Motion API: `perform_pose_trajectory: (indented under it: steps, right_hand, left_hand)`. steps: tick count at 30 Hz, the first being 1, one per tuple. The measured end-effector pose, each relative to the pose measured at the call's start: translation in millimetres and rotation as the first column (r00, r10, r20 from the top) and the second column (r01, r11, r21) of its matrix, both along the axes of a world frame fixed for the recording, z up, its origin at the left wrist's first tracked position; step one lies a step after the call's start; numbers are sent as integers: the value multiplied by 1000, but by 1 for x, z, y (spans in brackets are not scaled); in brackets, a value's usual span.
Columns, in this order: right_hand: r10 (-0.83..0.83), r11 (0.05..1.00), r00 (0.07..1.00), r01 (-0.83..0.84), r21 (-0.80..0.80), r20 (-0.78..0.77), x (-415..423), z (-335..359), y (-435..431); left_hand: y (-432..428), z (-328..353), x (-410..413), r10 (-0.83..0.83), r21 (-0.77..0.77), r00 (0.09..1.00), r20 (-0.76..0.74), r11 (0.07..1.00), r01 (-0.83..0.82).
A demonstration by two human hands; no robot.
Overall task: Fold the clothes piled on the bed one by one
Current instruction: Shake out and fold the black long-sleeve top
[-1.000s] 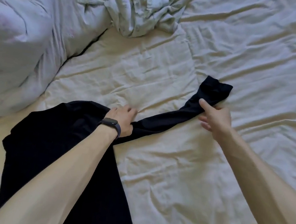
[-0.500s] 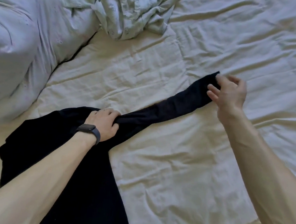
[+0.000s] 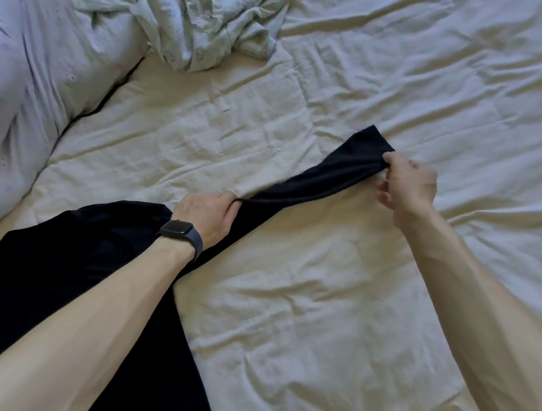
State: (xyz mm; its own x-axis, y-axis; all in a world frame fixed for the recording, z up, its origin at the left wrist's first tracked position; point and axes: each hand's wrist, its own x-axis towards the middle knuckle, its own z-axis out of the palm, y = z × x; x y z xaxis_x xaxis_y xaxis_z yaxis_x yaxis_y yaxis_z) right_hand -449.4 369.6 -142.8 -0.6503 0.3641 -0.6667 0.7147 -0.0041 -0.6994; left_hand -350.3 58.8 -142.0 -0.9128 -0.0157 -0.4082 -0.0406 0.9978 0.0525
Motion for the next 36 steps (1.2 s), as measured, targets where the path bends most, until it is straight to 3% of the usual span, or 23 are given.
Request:
perform_pose_trajectory:
  steps: [3,5,8,11,14,17,19,22,24,25,28,31,34,36]
  right_hand:
    - [-260,963,966,260,-76,10,-11,16,20]
    - [-277,955,961,272,-118,-23,-19,25,27]
    - [-101,989,989,88,-118,-109,-29,29,20]
    - [198,963,974,-173,207,-107,-12,15,18]
    - [482,802,869,-387,455,-109,27,-1,24]
    - [763,488,644,-636,598,62,52,-18,36]
    - [834,342,543,-643,685,93,55,-26,46]
    - [873,293,488,-538,790,9,44,-22,60]
    - [873,365,476,-495,789,-105,35,-13,67]
    - [834,467,521,-497,731,-179,29,-4,68]
    - [587,777,762,-437,454,-271,1,19,67]
    - [449,872,848,-345,349,-283,-28,14,66]
    - [366,922,910,-326,209,-195,-40,-5,65]
    - [388,897,917,-354,265,-88,-34,-19,69]
  left_hand:
    - [5,5,-6,55,65,998,40,996,-57]
    - [13,5,-14,110,106,991,73,987,-117]
    - [27,1,-27,270,102,959,83,955,-278]
    - [44,1,-37,331,102,927,175,931,-351]
    - [68,-2,-43,96,153,986,134,981,-116]
    - [102,-7,-48,-122,222,992,39,969,110]
    - [123,-13,-50,-194,233,980,-32,952,196]
    - [145,-17,-61,-267,157,962,-60,949,273]
    - [154,-12,-70,-260,190,965,-37,946,262]
    - [157,-8,-74,-216,269,976,-15,940,212]
    - [161,5,-86,17,533,996,83,844,-58]
    - [156,12,-107,219,589,963,155,763,-268]
    - [144,4,-122,216,487,962,169,830,-272]
    - [137,-5,-120,183,424,968,170,874,-239]
